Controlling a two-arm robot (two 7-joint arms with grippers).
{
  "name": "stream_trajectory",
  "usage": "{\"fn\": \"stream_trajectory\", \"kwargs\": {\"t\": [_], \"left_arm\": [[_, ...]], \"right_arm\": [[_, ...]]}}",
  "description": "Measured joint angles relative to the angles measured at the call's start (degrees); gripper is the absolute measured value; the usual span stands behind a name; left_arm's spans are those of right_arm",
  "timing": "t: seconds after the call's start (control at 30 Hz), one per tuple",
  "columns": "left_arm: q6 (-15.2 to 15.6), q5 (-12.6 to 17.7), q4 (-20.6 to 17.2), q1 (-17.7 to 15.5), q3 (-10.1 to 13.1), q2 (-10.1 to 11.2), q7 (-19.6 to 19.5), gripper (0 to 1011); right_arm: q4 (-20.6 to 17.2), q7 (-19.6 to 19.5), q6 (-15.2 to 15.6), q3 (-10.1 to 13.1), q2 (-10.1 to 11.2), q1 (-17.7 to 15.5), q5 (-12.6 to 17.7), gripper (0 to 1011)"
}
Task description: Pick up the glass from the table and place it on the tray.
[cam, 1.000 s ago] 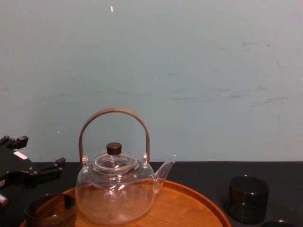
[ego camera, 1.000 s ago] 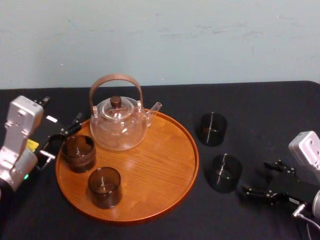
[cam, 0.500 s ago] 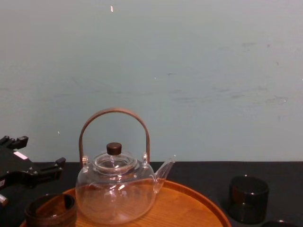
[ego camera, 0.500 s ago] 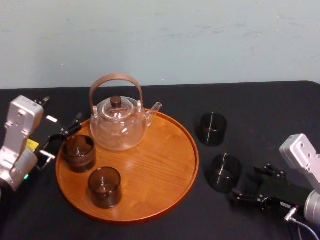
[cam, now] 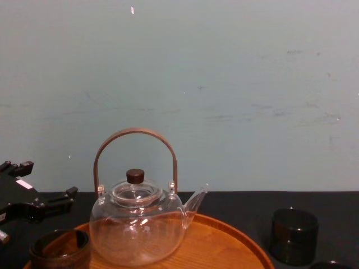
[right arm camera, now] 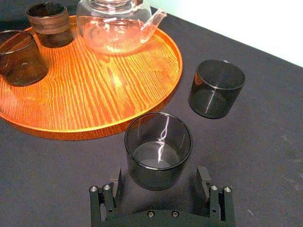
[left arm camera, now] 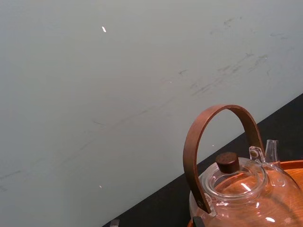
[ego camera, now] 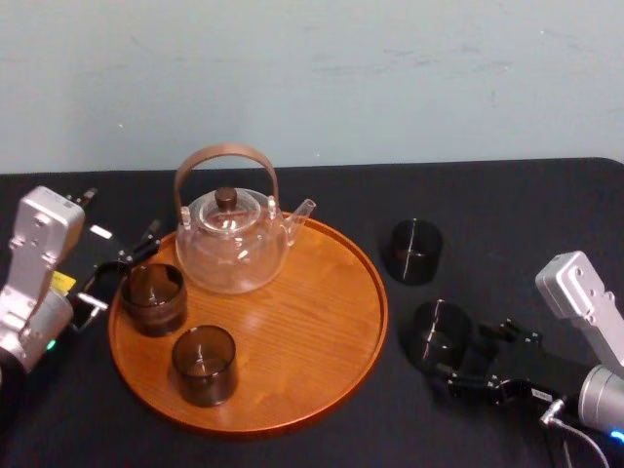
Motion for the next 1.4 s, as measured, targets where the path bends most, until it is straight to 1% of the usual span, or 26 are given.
{"fn": "stream_trajectory", "kwargs": {"t": [0.4, 0.6, 1.03, 1.27, 1.4], "left_arm": [[0.0, 0.0, 0.0, 0.0, 0.0, 0.0, 0.0, 1001], [0.0, 0.0, 0.0, 0.0, 0.0, 0.0, 0.0, 1001], [0.0, 0.0, 0.0, 0.0, 0.0, 0.0, 0.0, 1001], [0.0, 0.0, 0.0, 0.0, 0.0, 0.0, 0.0, 1001], [0.0, 0.0, 0.0, 0.0, 0.0, 0.0, 0.0, 1001]], "right_arm": [[1.5, -0.2, 1.7, 0.0, -1.3, 1.5, 1.1, 1002], [2.1, 0.6, 2.0, -1.0, -1.5, 2.8, 1.4, 1002], [2.5, 1.1, 2.3, -2.4, -1.2, 4.0, 1.6, 1002], [3.3, 1.0, 2.5, -2.9, -1.7, 5.3, 1.8, 1002], [4.1, 1.1, 2.7, -3.5, -2.1, 6.6, 1.8, 1002]]}}
